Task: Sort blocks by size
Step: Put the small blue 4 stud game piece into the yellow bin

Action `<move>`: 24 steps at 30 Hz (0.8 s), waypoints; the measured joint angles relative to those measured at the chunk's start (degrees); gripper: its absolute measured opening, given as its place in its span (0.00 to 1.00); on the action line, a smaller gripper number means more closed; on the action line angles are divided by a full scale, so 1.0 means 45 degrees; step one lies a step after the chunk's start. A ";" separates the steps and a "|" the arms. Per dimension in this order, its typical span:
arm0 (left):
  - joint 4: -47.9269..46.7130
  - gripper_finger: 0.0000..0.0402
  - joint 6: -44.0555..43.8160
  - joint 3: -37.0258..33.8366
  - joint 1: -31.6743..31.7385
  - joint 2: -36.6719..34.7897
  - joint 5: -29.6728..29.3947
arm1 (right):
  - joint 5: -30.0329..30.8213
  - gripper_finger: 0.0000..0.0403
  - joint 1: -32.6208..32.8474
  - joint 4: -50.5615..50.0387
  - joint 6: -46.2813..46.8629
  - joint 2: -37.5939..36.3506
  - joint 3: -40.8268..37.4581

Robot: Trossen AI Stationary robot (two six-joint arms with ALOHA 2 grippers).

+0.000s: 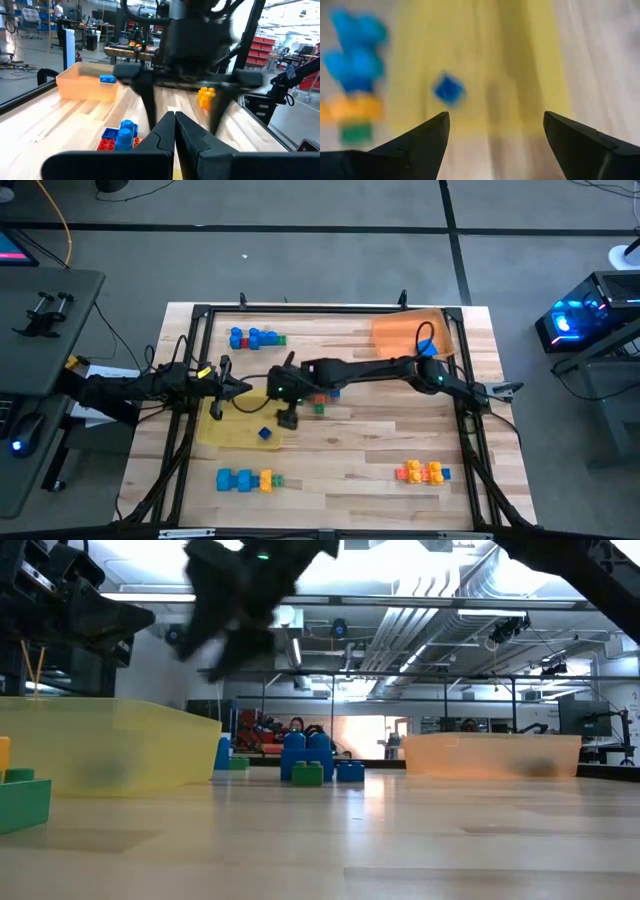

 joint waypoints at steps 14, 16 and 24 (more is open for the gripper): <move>0.0000 0.00 0.0000 0.0000 0.0000 0.0000 -0.0001 | 0.0894 0.80 -0.0515 -0.2279 -0.0325 -0.7365 -0.9031; 0.0000 0.00 0.0000 0.0000 0.0000 0.0000 0.0002 | 0.0948 0.80 -0.0615 -0.1359 -0.0703 -0.8138 -1.0444; 0.0000 0.00 0.0001 -0.0002 -0.0003 0.0000 -0.0001 | 0.1611 0.80 -0.1189 0.3963 -0.3701 -0.7474 -1.2449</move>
